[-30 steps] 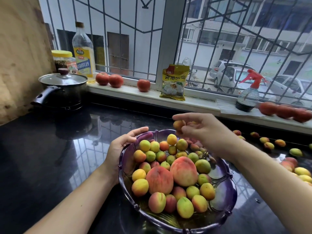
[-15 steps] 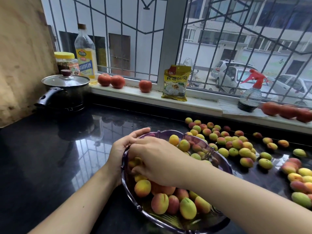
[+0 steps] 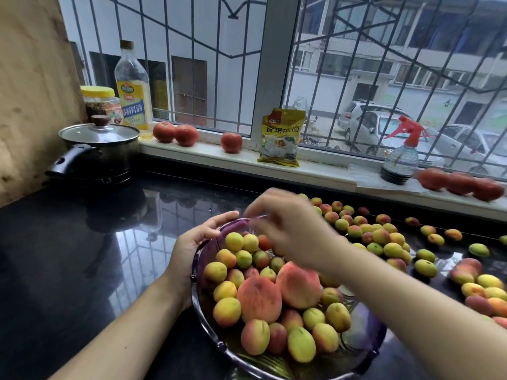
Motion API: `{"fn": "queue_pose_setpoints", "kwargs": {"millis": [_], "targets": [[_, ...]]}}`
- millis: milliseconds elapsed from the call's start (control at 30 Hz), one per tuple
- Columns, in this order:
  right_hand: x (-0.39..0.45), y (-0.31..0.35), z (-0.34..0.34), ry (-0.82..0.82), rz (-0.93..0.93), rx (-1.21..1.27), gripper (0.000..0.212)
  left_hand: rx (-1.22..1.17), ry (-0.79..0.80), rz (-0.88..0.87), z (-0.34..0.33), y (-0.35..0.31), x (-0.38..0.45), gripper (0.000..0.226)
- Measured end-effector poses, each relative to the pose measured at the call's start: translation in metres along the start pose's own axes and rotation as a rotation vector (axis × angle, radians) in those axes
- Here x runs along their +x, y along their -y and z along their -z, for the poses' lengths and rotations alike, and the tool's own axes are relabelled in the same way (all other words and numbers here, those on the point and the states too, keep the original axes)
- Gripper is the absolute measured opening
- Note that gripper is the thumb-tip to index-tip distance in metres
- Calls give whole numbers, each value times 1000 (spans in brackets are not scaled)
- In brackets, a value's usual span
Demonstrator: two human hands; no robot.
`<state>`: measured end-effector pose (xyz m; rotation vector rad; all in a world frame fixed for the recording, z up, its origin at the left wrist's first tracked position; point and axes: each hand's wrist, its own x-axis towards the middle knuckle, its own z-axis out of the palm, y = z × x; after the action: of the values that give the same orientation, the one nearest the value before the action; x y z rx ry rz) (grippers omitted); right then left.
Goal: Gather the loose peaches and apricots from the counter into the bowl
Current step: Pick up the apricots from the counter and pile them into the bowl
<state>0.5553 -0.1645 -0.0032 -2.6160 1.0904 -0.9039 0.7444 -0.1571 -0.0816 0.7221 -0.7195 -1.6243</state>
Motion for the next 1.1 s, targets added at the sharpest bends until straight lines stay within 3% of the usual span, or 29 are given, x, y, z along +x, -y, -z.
{"fn": "queue_pose_setpoints", "kwargs": {"millis": [100,233,567,700,900,1000,1100], "targets": [[9,-66,33,-170,-342,-77,20,15,-15,16,3,-1,5,61],[5,-154,46,-32,-692,-325,29,26,25,29,4,0,7,61],[51,-185,16,338,-605,-768,31,-15,43,67,4,-2,11,60],[57,-188,2,356,-630,-860,35,-14,48,60,4,-2,12,61],[61,-180,-4,208,-668,-747,27,-23,62,57,4,-2,12,62],[61,-165,7,-2,-685,-410,24,-8,61,55,4,-2,11,61],[50,-125,25,-157,-537,-80,29,6,46,55,3,-3,10,62]]}}
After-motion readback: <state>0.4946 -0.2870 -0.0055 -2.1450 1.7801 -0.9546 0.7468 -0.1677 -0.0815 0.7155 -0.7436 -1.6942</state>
